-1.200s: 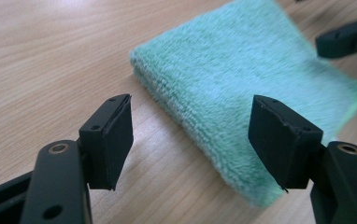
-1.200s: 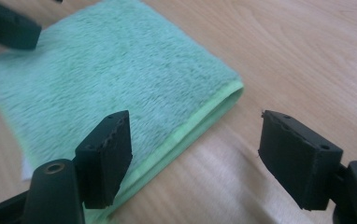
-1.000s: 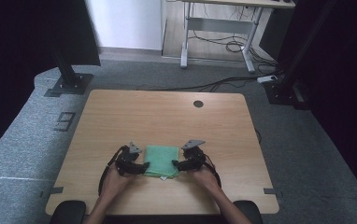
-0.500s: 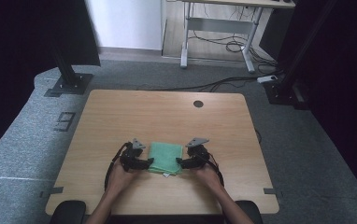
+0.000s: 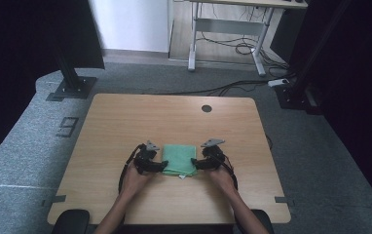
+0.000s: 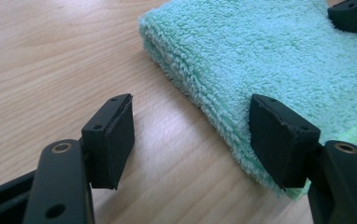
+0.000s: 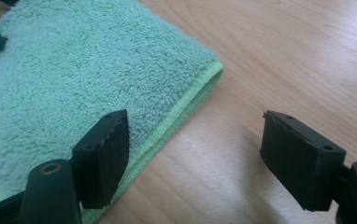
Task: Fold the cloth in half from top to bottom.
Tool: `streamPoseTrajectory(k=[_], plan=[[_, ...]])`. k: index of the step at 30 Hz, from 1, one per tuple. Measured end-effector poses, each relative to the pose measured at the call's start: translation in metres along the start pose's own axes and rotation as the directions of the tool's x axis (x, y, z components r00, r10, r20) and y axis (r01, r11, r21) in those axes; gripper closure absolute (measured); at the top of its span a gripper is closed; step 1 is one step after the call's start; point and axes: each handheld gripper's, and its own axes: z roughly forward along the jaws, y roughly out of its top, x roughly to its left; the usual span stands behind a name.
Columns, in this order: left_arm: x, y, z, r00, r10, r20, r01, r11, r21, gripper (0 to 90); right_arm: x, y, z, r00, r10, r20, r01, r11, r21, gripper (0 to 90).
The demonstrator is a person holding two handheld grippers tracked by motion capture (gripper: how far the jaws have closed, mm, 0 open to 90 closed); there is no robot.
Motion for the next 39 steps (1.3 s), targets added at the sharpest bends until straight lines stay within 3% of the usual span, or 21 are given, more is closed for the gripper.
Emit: streamPoseTrajectory(k=[12,21,26,32,39], plan=[[0.002,0.004,0.007,0.9999,-0.012,0.003,0.012,0.9998,-0.014,27.6,-0.013,0.002,0.005,0.9996,0.028,0.0,-0.028,1.0,-0.009,23.9],[0.005,0.006,0.006,0.9999,-0.002,-0.012,0.002,0.9999,-0.014,26.5,-0.011,0.002,0.004,0.9996,0.029,-0.008,-0.029,1.0,-0.013,26.1],[0.002,0.008,0.005,0.9992,0.025,-0.031,-0.025,0.9996,-0.014,25.2,-0.011,0.002,0.002,0.9996,0.028,-0.009,-0.028,1.0,-0.012,26.1],[0.001,0.015,-0.008,0.9999,0.009,-0.003,-0.01,0.9987,-0.049,23.8,-0.009,0.004,-0.006,0.9991,0.021,-0.037,-0.023,0.999,-0.048,25.6],[-0.002,0.018,-0.028,0.998,0.037,0.051,-0.033,0.9961,-0.082,18.8,-0.006,0.007,-0.02,0.9981,0.01,-0.061,-0.013,0.999,-0.051,19.8]])
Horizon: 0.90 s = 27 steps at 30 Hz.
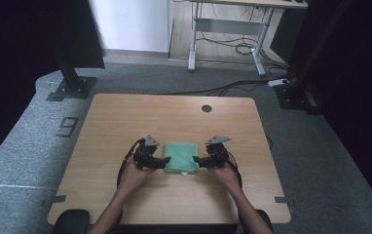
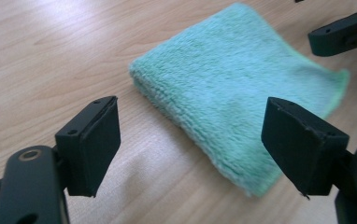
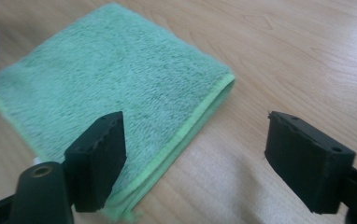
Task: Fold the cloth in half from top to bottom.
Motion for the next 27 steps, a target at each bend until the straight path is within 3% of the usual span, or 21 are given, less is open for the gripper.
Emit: streamPoseTrajectory(k=[5,11,16,27], plan=[[0.001,-0.004,-0.014,0.9995,-0.011,0.029,0.011,0.9998,-0.017,17.1,0.003,0.0,-0.01,0.9996,-0.022,-0.02,0.022,1.0,0.006,16.1],[0.0,-0.009,-0.03,0.9997,0.022,0.008,-0.022,0.9996,-0.018,14.2,0.007,-0.001,-0.024,0.9977,-0.045,-0.051,0.045,0.999,0.005,14.2],[0.0,-0.014,-0.042,0.9978,0.059,-0.03,-0.06,0.9979,-0.022,13.6,0.009,-0.002,-0.035,0.9975,-0.054,-0.046,0.054,0.999,-0.008,13.4],[0.005,-0.033,-0.062,0.9923,0.108,-0.061,-0.109,0.994,-0.011,10.9,0.003,-0.012,-0.062,0.9991,-0.042,-0.004,0.042,0.999,-0.013,5.0]])
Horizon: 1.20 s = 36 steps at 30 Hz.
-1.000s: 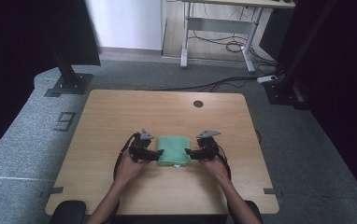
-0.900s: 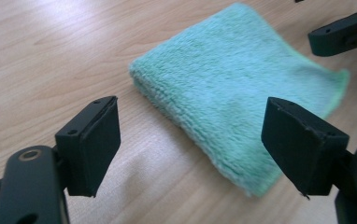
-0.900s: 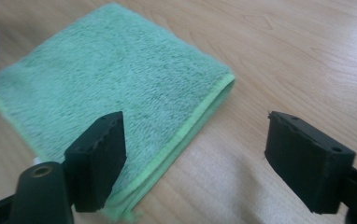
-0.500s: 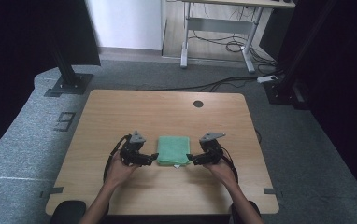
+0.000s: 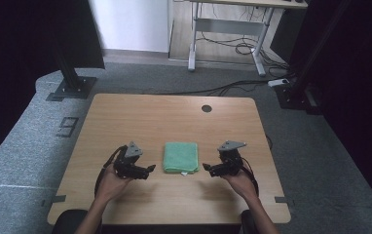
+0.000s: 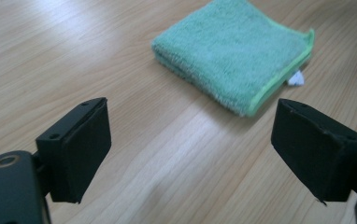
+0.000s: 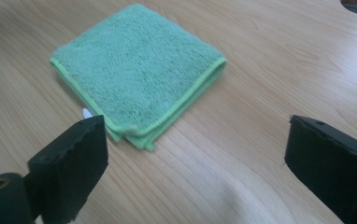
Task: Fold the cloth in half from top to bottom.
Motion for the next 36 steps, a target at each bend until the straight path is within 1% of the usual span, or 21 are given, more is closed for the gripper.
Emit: streamPoseTrajectory(k=[7,11,15,19,23,28,33,36], plan=[[0.004,-0.015,-0.009,0.9999,-0.007,-0.013,0.007,0.9999,0.009,5.5,-0.005,-0.013,-0.01,0.9996,0.013,0.027,-0.013,1.0,0.016,0.0],[0.005,-0.024,-0.012,0.9996,-0.016,-0.023,0.016,0.9998,0.013,2.8,-0.007,-0.019,-0.012,0.9991,0.022,0.037,-0.023,1.0,0.017,0.0],[0.007,-0.033,-0.012,0.9989,-0.026,-0.039,0.027,0.9993,0.027,0.0,-0.008,-0.027,-0.013,0.9988,0.022,0.043,-0.023,1.0,0.021,0.0],[0.01,-0.041,-0.012,0.9983,-0.046,-0.036,0.047,0.9984,0.031,0.0,-0.008,-0.036,-0.012,0.9985,0.023,0.05,-0.025,0.999,0.03,0.0],[0.012,-0.048,-0.01,0.9972,-0.065,-0.038,0.066,0.9973,0.032,0.0,-0.01,-0.045,-0.011,0.998,0.031,0.055,-0.032,0.999,0.028,0.0],[0.012,-0.055,-0.005,0.9972,-0.067,-0.033,0.068,0.9968,0.041,0.0,-0.011,-0.055,-0.008,0.9974,0.04,0.06,-0.042,0.998,0.039,0.0],[0.011,-0.06,0.001,0.9976,-0.067,-0.017,0.067,0.9963,0.053,0.0,-0.011,-0.062,-0.004,0.9975,0.044,0.056,-0.047,0.998,0.048,0.0],[0.011,-0.063,0.004,0.9971,-0.076,-0.006,0.076,0.9954,0.057,0.0,-0.01,-0.065,-0.001,0.9978,0.044,0.05,-0.046,0.997,0.055,0.0]])
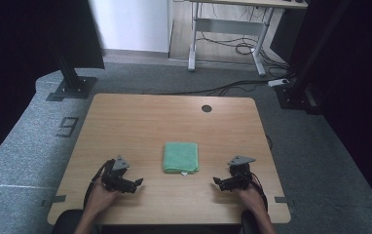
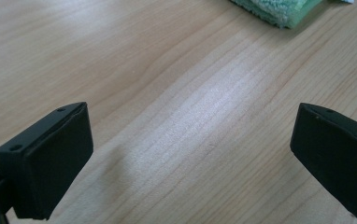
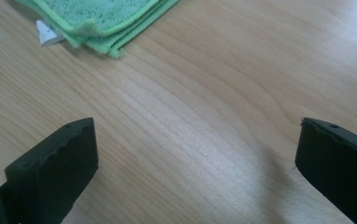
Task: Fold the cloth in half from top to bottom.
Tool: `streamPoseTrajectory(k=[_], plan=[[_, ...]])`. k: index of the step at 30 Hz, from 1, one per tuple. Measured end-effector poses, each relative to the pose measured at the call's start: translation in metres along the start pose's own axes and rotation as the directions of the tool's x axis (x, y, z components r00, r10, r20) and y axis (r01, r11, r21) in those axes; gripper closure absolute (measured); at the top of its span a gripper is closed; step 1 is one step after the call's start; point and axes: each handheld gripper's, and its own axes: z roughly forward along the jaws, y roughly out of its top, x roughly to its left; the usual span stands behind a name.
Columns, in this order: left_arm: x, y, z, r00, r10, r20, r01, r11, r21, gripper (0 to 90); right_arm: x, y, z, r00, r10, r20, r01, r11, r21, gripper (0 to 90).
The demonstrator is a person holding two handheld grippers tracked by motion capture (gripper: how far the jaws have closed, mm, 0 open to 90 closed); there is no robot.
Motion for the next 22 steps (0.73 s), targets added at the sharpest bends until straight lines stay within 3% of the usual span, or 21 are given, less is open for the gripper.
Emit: streamPoseTrajectory(k=[7,22], plan=[[-0.001,-0.005,0.011,1.0,0.007,-0.001,-0.007,0.9984,0.056,0.0,0.003,-0.008,0.008,0.9999,-0.017,-0.001,0.017,1.0,0.01,0.0],[-0.002,-0.004,0.012,0.9998,-0.015,-0.015,0.016,0.9981,0.06,0.0,0.003,-0.008,0.008,0.9997,-0.024,0.003,0.024,1.0,0.011,0.0]])
